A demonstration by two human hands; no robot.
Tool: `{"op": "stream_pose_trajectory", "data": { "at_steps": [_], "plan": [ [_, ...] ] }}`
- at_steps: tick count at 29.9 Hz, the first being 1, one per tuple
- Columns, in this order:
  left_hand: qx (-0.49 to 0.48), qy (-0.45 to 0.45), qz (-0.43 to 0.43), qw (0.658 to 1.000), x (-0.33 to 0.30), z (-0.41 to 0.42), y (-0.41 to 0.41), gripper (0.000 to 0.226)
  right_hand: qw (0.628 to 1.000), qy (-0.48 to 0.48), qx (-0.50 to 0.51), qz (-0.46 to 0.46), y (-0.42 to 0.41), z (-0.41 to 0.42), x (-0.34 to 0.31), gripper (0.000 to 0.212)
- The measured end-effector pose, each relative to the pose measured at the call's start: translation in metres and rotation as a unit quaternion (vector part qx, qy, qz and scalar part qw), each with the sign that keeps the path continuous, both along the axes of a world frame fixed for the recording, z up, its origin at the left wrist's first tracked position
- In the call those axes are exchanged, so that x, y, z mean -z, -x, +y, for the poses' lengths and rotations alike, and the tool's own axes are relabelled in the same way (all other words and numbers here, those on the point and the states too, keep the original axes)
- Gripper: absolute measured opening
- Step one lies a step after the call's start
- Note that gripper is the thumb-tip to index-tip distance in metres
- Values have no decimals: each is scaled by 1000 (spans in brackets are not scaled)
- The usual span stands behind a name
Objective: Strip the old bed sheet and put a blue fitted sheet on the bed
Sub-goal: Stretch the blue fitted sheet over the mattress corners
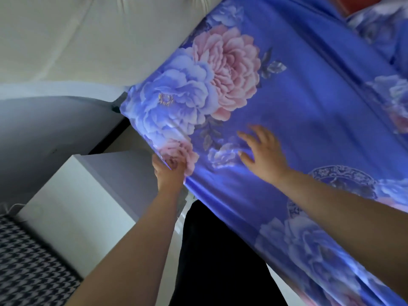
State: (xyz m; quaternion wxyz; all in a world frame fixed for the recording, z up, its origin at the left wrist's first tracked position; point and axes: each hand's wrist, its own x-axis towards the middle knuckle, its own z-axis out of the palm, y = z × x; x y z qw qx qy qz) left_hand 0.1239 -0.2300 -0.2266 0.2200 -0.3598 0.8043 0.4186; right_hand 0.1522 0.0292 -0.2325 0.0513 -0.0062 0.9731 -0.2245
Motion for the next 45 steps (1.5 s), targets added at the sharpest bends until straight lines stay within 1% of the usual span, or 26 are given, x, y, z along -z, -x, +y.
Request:
{"op": "stream_pose_trajectory", "data": {
  "at_steps": [1, 2, 3, 4, 5, 7, 8, 11, 13, 14, 15, 17, 18, 20, 22, 25, 28, 30, 33, 36, 37, 39, 40, 43, 44, 45],
  "plan": [
    [-41, -27, -40, 998, 4, 1, -10, 82, 997, -37, 63, -39, -2, 12, 3, 51],
    [-80, -72, -88, 990, 6, 3, -22, 66, 993, -50, 78, -78, -12, 18, 4, 55],
    [-105, -125, -128, 978, 6, 6, -35, 48, 992, -54, 54, -101, -31, 17, 5, 56],
    [-106, -163, -148, 970, 7, 8, -50, 38, 993, -60, 8, -106, -57, 11, 4, 55],
    [-90, -170, -154, 969, 8, 9, -64, 36, 992, -56, -38, -105, -88, 2, 2, 54],
    [-71, -142, -132, 978, 12, 12, -89, 36, 986, -25, -105, -125, -150, -17, -6, 51],
    [-70, -117, -116, 984, 13, 14, -98, 35, 984, -7, -120, -130, -178, -24, -11, 49],
    [-71, -43, -53, 995, 3, 20, -118, 32, 982, 9, -121, -145, -249, -28, -17, 37],
    [-84, -25, -13, 996, -3, 20, -130, 30, 982, 7, -105, -159, -283, -23, -17, 35],
    [-98, -35, -7, 995, -4, 20, -138, 27, 982, 24, -69, -174, -297, -20, -19, 36],
    [-110, -62, -16, 992, -7, 21, -147, 22, 980, 48, -9, -191, -310, -16, -21, 38],
    [-100, -136, -75, 983, -13, 30, -172, 12, 968, 75, 111, -211, -337, -10, -27, 37],
    [-78, -167, -115, 976, -16, 37, -190, 15, 962, 73, 149, -218, -349, -8, -30, 36],
    [-26, -219, -189, 957, -23, 54, -231, 24, 954, 48, 184, -231, -378, -5, -36, 38],
    [5, -262, -246, 933, -35, 74, -273, 21, 951, -1, 194, -241, -410, 1, -39, 41],
    [33, -305, -314, 899, -46, 108, -330, 18, 934, -88, 218, -269, -464, 22, -45, 52],
    [63, -334, -344, 875, -50, 143, -376, 22, 905, -155, 277, -284, -527, 58, -48, 59],
    [71, -345, -348, 869, -52, 167, -403, 25, 880, -170, 329, -299, -571, 85, -47, 52],
    [46, -353, -338, 871, -54, 204, -440, 27, 851, -147, 399, -309, -629, 129, -46, 43],
    [9, -365, -326, 872, -51, 235, -478, 31, 814, -140, 462, -323, -670, 180, -51, 34],
    [-4, -364, -327, 872, -51, 245, -491, 31, 812, -116, 470, -325, -680, 197, -51, 31],
    [-24, -366, -308, 878, -51, 264, -517, 28, 830, -54, 458, -313, -688, 219, -54, 27],
    [-38, -374, -296, 878, -54, 280, -539, 26, 848, -41, 433, -303, -698, 230, -63, 26],
    [-70, -418, -255, 869, -63, 298, -561, 26, 913, -51, 301, -270, -699, 226, -81, 30],
    [-93, -434, -230, 866, -67, 309, -572, 27, 931, -53, 248, -262, -710, 228, -90, 33],
    [-113, -433, -202, 871, -73, 319, -581, 29, 943, -45, 205, -257, -722, 229, -95, 35]
  ]
}}
